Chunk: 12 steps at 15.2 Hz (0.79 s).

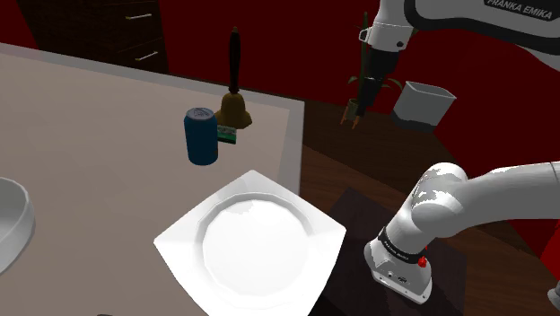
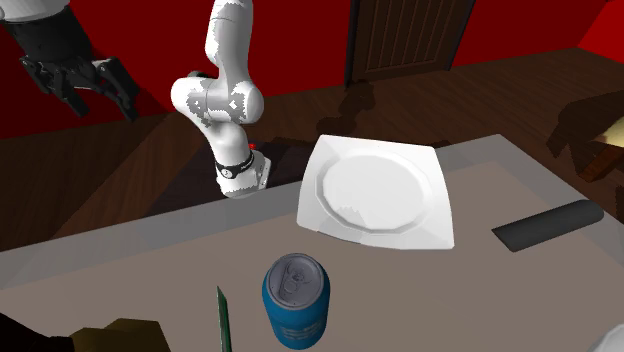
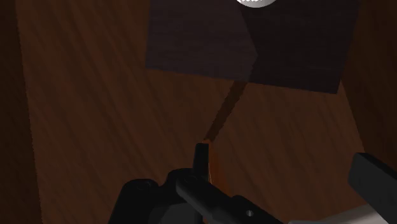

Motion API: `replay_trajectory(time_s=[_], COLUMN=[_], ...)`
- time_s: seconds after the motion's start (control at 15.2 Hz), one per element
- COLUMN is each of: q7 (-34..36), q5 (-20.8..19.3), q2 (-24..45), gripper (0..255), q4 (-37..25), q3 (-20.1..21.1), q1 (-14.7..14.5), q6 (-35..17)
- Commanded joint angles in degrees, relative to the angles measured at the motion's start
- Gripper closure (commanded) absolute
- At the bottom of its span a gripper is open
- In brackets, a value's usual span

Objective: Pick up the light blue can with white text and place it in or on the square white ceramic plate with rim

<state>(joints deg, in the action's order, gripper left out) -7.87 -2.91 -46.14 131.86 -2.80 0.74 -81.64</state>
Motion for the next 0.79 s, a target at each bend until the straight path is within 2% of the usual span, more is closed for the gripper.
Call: replay_trajectory(time_s=[0.0,0.73], q7=[0.0,10.6], q5=[0.0,7.3], q2=[0.0,13.4], gripper=[0,0], q4=[0.0,-9.7], q3=[0.0,10.9], q1=[0.0,-4.3], q6=[0.0,-5.2])
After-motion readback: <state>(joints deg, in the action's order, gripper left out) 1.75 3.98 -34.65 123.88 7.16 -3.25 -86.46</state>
